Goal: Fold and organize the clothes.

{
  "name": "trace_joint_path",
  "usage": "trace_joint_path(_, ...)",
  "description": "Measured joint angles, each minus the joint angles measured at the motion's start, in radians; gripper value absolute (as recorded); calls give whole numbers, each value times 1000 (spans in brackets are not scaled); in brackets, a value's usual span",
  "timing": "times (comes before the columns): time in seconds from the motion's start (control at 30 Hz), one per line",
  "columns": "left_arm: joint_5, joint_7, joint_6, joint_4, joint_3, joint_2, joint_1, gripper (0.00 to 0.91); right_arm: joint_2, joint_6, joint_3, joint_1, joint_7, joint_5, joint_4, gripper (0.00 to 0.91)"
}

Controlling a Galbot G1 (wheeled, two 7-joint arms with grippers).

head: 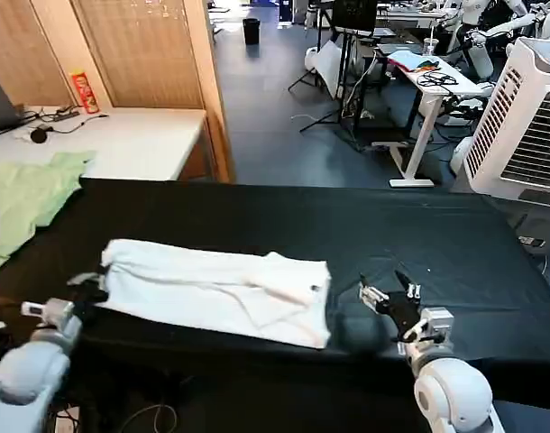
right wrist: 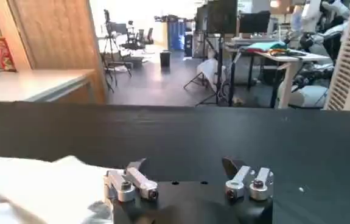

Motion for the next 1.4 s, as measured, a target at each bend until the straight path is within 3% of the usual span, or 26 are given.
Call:
trace_joint_path(0.17,13,-17,7,-33,-8,16,36,0,14,1,-9,-4,0,-22,0,878)
trace_joint_path(0.4,-159,-81,154,-225,68,-74,87,0,31,17,10,-30,-13,-63,-9,878)
trace_joint_path(0.63,-304,-142,266,-361,237,-190,35,0,42,26,41,-62,-21,-93,-18,878)
trace_joint_path(1.03,-473,-174,320,-378,462,-309,-79,0,56,29,64,-82,-21,-113,-33,878)
trace_joint_path(1.4,-473,-175,314,-344,512,-373,-118,0,57,29,52,-60,-22,-115,-56,878)
